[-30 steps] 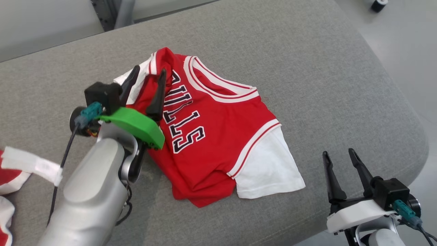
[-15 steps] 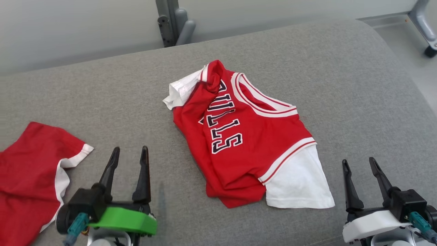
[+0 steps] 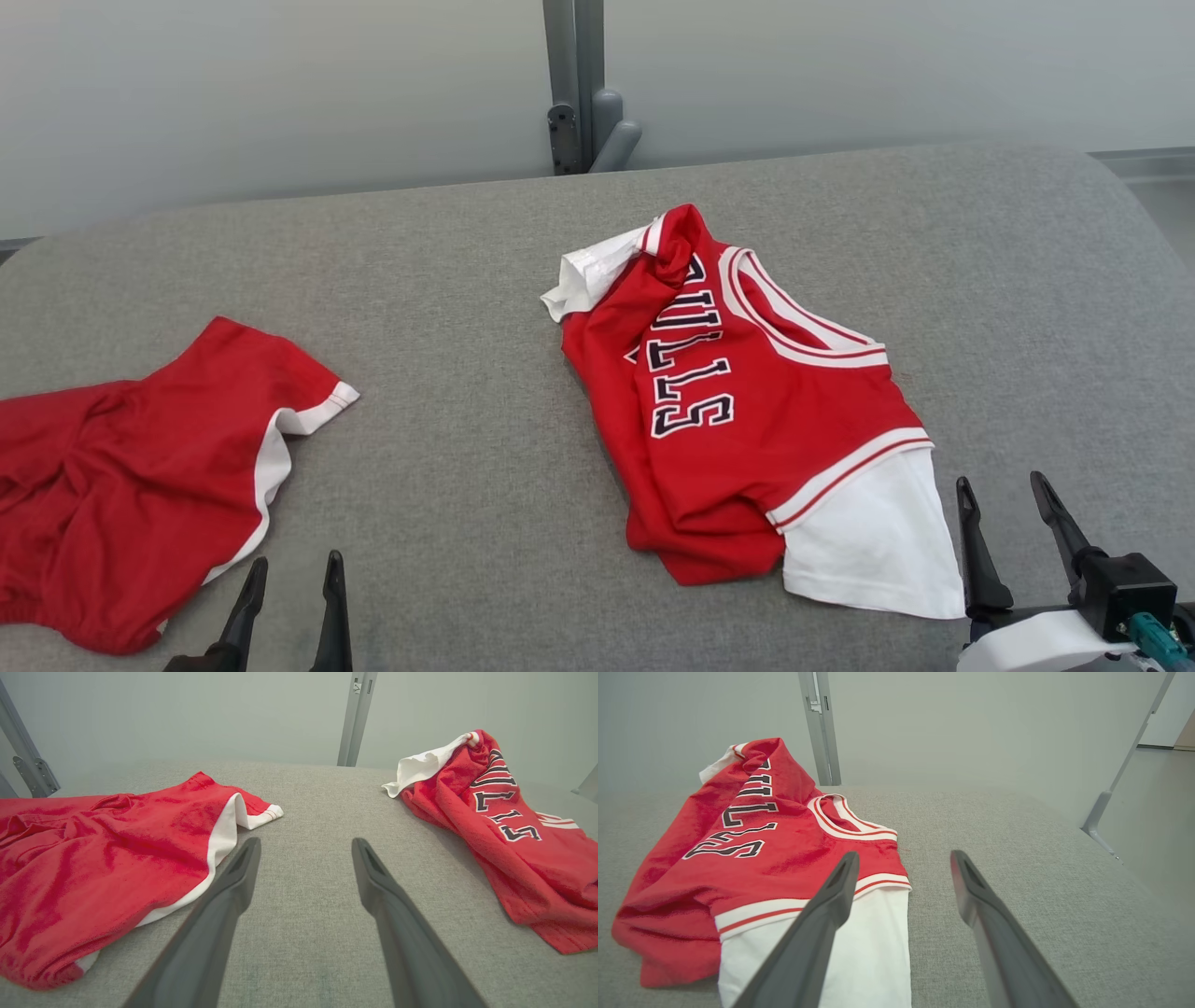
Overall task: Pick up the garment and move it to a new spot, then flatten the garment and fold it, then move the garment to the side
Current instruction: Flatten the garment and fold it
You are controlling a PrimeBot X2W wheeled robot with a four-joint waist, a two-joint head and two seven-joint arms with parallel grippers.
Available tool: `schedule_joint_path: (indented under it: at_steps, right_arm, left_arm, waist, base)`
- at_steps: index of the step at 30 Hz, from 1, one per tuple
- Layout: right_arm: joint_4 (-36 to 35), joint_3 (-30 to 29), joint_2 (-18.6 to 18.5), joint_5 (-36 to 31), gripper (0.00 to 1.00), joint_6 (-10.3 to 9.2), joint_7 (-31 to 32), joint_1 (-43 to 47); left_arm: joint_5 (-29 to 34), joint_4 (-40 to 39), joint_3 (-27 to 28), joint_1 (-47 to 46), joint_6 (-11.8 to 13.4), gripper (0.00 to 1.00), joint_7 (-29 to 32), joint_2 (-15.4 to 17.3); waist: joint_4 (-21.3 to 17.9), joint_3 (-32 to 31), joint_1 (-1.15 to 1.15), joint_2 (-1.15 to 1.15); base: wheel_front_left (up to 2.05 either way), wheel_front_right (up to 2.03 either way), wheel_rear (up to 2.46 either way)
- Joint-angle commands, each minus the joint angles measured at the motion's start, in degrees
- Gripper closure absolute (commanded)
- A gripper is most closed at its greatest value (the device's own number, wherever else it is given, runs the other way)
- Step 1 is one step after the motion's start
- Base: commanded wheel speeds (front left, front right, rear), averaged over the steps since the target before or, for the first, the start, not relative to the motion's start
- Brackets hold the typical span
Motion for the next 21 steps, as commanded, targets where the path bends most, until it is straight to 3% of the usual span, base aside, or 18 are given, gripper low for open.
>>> schedule_joint_path:
  at_steps: [1,14,21]
  right_arm:
    - [0.02,-0.01,-0.17,-0.53,0.00,-0.05,0.00,0.38]
    - [0.45,0.93,-0.17,-0.46,0.00,-0.06,0.00,0.45]
    - [0.29,1.76,-0.17,-0.53,0.00,-0.05,0.00,-1.01]
  left_arm:
    - [0.61,0.15,1.17,0.96,-0.83,0.00,-0.04,-0.58]
    - [3.18,1.74,5.75,1.73,-4.45,0.00,-0.04,-4.12]
    - [2.90,8.42,-0.38,-3.18,-5.60,0.00,-0.04,-4.55]
  waist:
    - [1.57,-1.26,0.00,0.27]
    - [1.66,-1.26,0.00,0.27]
    - [-0.32,0.07,0.00,0.27]
  base:
    - [0.00,0.00,0.00]
    - [0.00,0.00,0.00]
    - [0.00,0.00,0.00]
